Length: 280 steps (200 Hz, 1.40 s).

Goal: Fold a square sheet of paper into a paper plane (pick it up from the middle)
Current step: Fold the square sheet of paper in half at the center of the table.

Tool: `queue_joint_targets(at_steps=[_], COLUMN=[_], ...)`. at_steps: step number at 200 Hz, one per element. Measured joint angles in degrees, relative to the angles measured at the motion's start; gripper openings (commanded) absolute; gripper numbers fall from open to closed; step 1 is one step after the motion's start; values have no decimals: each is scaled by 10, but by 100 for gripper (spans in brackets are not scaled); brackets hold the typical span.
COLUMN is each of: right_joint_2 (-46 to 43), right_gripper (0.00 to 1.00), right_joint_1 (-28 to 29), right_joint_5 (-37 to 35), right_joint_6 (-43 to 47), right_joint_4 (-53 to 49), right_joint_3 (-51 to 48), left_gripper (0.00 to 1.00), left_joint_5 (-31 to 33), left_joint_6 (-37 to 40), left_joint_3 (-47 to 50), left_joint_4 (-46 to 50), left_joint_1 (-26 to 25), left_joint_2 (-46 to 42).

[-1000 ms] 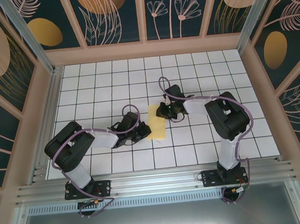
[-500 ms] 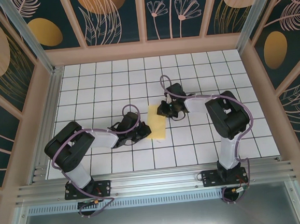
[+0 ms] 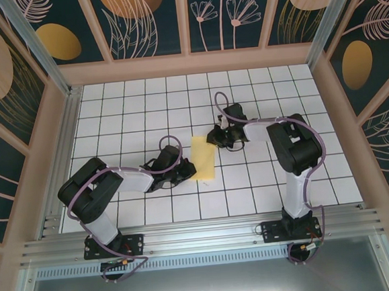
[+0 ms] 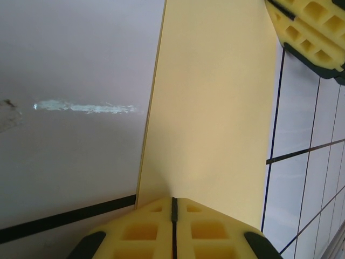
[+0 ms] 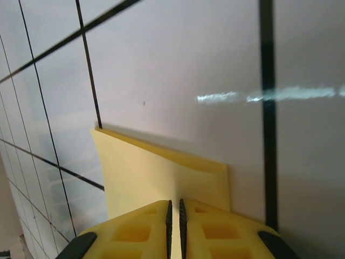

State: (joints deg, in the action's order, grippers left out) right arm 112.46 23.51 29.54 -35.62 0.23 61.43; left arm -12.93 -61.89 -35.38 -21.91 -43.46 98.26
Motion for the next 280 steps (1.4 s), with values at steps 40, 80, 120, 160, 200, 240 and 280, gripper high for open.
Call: queue_joint_targets(at_steps=[40, 80, 120, 160, 200, 240, 280], right_joint_2=[10, 12, -92, -207, -216, -125, -54], right_gripper=[15, 15, 13, 13, 25, 32, 34], right_joint_1=[-41, -52, -39, -5, -2, 14, 30], right_joint_5=[-56, -80, -76, -65, -81, -114, -147], right_joint_6=[-13, -12, -8, -23, -35, -18, -7], right_joint_4=[0, -4, -5, -3, -27, -54, -83], right_joint_3=[30, 45, -23, -142, -168, -74, 1], left_gripper=[7, 7, 11, 20, 26, 30, 30], left_joint_5=[0, -1, -1, 8, 33, 50, 56], left_joint_6=[3, 4, 5, 19, 43, 49, 49], left_joint_3=[0, -2, -14, -64, -150, -164, -164], left_joint_4=[0, 2, 23, 100, 128, 136, 139], left_joint_1=[0, 0, 0, -1, 0, 8, 20], left_joint_2=[0, 0, -1, -16, -29, -29, -29])
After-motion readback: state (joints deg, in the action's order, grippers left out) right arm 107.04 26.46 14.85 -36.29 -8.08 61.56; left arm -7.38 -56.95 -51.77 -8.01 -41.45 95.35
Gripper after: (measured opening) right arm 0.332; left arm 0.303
